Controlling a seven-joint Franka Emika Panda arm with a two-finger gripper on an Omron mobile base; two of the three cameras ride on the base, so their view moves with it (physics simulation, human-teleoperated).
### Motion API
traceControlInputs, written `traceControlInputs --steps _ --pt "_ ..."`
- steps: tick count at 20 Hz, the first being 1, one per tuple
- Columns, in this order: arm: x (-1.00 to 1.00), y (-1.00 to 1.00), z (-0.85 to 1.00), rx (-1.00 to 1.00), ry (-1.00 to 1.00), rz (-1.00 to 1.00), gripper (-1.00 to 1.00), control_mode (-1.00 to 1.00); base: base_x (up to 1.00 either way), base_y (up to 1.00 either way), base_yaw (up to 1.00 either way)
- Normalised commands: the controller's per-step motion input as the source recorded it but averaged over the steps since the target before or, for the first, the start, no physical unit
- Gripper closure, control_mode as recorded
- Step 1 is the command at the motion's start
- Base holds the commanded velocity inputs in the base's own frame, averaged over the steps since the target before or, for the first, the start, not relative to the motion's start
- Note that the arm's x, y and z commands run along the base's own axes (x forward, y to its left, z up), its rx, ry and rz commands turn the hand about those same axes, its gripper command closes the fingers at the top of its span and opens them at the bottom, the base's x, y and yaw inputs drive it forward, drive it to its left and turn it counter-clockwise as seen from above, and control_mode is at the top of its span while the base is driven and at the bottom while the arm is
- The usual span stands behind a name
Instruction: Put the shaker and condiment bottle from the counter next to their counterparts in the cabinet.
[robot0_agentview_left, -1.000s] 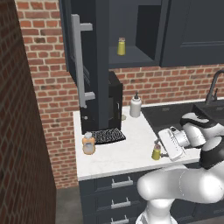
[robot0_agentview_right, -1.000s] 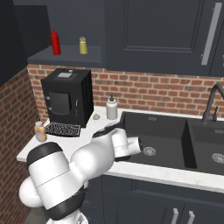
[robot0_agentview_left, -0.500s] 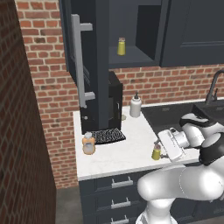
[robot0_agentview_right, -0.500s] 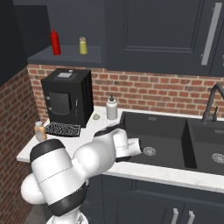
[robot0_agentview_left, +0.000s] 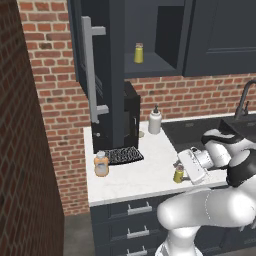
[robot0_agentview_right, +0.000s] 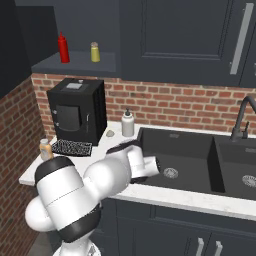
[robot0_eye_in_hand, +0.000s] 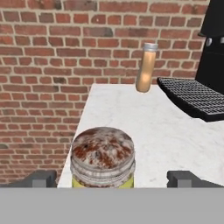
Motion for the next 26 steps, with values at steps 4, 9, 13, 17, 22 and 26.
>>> traceControlInputs --steps 4,9,13,17,22,26 --pt "0.0 0.11 -0.04 0.0 0.09 0.0 1.0 -1.0 0.0 0.0 0.0" --pt "0.0 0.0 0.0 0.0 0.0 0.0 1.0 -1.0 0.0 0.0 0.0" --pt "0.0 0.02 0.0 0.0 0.0 0.0 1.0 -1.0 0.0 0.0 0.0" --pt "0.0 0.35 0.4 -0.09 0.0 -0.04 1.0 -1.0 0.0 0.0 0.0" --pt "0.0 0.35 0.72 -0.11 0.02 -0.05 1.0 -1.0 0.0 0.0 0.0" --pt "0.0 0.2 0.69 -0.09 0.0 -0.03 1.0 -1.0 0.0 0.0 0.0"
